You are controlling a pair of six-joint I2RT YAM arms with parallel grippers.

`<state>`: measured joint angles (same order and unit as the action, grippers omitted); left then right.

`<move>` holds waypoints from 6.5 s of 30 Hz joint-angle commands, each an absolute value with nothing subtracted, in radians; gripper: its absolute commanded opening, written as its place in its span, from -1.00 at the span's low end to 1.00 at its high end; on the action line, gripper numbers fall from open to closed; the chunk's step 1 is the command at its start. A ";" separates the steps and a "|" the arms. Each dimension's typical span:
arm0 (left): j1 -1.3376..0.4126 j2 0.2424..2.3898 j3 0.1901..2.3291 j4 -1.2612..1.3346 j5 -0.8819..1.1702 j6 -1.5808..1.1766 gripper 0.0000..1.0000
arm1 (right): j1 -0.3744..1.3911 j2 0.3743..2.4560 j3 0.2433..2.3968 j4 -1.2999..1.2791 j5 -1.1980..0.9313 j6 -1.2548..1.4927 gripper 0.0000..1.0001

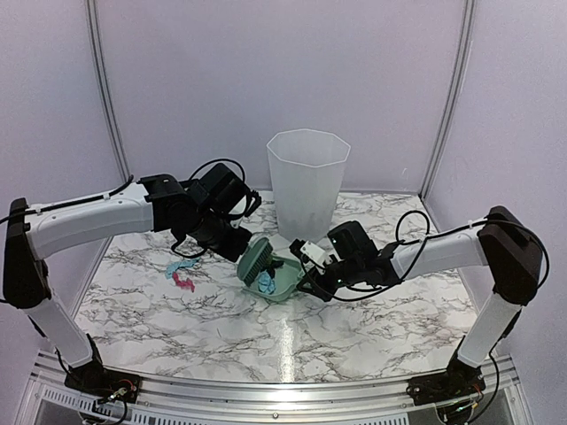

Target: Sweep away the paper scraps from the table

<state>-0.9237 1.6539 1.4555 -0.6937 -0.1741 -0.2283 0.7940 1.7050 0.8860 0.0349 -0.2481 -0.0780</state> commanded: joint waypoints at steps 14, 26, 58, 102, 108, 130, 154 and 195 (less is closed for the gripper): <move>-0.927 1.564 1.543 -0.738 -0.380 -0.228 -1.00 | 0.813 1.669 0.890 0.146 -0.262 -0.027 -1.00; -0.892 1.494 1.473 -0.785 -0.428 -0.224 -1.00 | 0.815 1.687 0.971 0.032 -0.281 -0.041 -1.00; -0.752 1.907 1.593 -0.800 -0.003 0.006 -1.00 | 0.814 1.803 1.041 -0.106 -0.181 -0.016 -1.00; -0.818 1.709 1.598 -0.800 0.024 -0.203 -1.00 | 0.820 1.827 0.971 0.107 -0.243 -0.031 -1.00; -0.819 1.657 1.587 -0.799 0.006 -0.218 -1.00 | 0.820 1.818 0.925 0.161 -0.235 -0.005 -1.00; -0.680 1.459 1.583 -0.844 -0.065 -0.272 -1.00 | 0.832 1.823 0.862 0.295 -0.206 0.055 -1.00; -0.535 1.295 1.439 -0.880 -0.264 -0.294 -1.00 | 0.851 1.674 0.969 0.173 -0.223 -0.024 -1.00; -0.529 1.129 1.318 -0.880 -0.357 -0.320 -1.00 | 0.954 1.562 1.226 0.045 -0.182 0.007 -1.00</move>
